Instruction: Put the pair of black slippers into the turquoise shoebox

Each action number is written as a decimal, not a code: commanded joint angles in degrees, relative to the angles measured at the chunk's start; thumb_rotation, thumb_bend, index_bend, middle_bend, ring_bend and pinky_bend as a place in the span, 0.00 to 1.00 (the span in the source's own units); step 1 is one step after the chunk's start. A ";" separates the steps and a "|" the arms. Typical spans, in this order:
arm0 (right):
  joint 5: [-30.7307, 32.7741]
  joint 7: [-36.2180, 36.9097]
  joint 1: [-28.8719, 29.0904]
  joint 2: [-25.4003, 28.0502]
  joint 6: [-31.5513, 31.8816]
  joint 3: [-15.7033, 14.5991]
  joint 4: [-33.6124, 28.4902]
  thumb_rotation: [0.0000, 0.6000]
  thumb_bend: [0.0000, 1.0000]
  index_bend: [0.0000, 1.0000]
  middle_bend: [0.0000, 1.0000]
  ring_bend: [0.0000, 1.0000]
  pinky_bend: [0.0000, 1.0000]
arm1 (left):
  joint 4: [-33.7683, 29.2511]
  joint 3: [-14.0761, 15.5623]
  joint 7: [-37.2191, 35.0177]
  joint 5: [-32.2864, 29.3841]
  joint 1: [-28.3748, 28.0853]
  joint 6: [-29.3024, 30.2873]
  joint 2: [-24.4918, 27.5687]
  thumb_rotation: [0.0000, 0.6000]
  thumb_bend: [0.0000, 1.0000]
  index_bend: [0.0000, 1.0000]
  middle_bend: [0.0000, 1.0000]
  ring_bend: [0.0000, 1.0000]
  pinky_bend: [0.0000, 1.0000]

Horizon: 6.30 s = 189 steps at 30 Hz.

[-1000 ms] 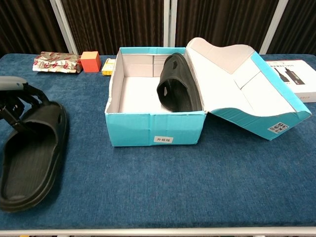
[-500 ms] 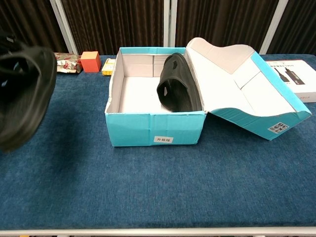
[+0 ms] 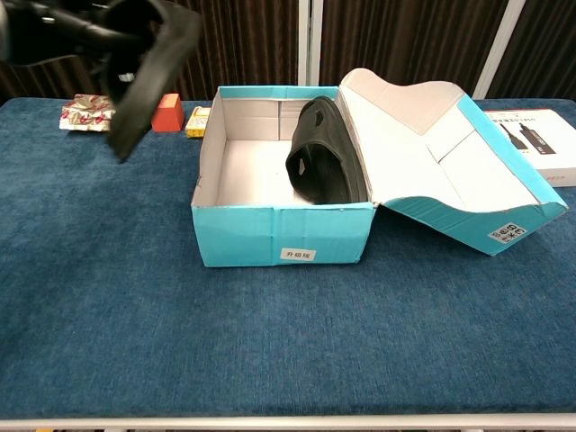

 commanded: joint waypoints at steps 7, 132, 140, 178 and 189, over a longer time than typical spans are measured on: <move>0.38 -1.61 -0.08 0.69 -0.17 0.09 -1.49 1.00 0.33 0.00 0.16 0.02 0.14 | 11.27 -3.41 -0.33 -5.60 -7.94 -5.62 -11.35 1.00 0.00 0.52 0.52 0.71 0.72; -0.24 1.27 -1.24 -0.10 0.89 -0.56 0.78 1.00 0.33 0.00 0.17 0.02 0.17 | 1.05 3.60 73.04 -21.05 -13.43 0.13 -14.02 0.63 0.38 0.25 0.23 0.10 0.17; -0.07 1.47 -1.20 -0.28 0.66 -0.60 1.09 1.00 0.33 0.00 0.17 0.02 0.17 | 2.72 5.21 77.02 -24.24 -14.89 -0.24 -16.41 0.62 0.38 0.25 0.23 0.10 0.17; 0.64 6.70 -1.71 -0.67 -0.18 -1.30 5.24 1.00 0.35 0.00 0.16 0.02 0.16 | -8.25 9.47 67.39 -11.49 12.11 30.94 1.53 0.89 0.26 0.25 0.23 0.10 0.17; 0.44 7.26 -1.09 -3.98 -2.82 -2.63 7.26 1.00 0.35 0.00 0.16 0.02 0.15 | -11.42 17.03 70.05 -4.57 26.10 45.47 5.19 1.00 0.23 0.25 0.23 0.10 0.16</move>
